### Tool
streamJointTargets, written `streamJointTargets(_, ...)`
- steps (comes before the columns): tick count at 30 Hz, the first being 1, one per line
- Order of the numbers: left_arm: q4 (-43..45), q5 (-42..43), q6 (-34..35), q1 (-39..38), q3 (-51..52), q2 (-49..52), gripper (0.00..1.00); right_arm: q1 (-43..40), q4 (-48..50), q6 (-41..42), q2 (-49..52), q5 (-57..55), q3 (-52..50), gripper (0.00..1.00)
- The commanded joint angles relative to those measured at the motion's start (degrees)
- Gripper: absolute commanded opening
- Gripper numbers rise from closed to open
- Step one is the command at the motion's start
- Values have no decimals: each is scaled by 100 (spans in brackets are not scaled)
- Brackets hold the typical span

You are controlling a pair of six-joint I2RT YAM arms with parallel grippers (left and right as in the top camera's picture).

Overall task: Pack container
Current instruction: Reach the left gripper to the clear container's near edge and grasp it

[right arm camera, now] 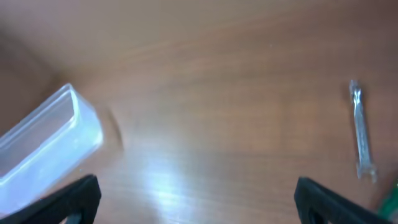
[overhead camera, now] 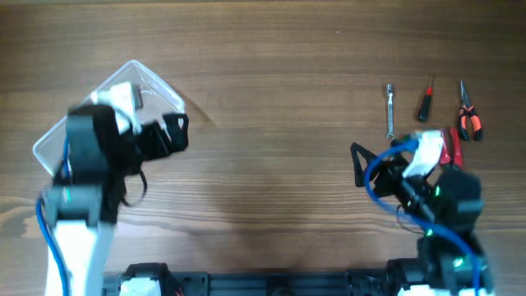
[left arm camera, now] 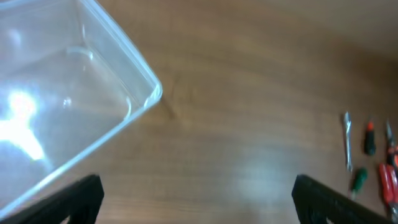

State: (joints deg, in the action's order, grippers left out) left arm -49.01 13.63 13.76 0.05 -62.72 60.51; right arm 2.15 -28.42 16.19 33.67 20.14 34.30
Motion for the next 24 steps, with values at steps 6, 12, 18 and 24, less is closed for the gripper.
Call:
streamJointTargets(6, -1834, 7, -452, -15, -1609, 1080, 100, -20, -3644, -378, 2518, -699, 2798, 100)
streamJointTargets(12, -2304, -1346, 988, 463, -1611, 1008, 100, -22, -3674, -1163, 3346, 48, 2833, 100)
streamJointTargets(18, -2608, -1690, 1397, 1987, -1611, 1019, 100, -20, -3978, -726, 3947, -413, 3491, 100)
streamJointTargets(24, -2568, -1624, 1386, 3423, -1609, 1281, 100, -20, -4242, -721, 4277, -1008, 4181, 100)
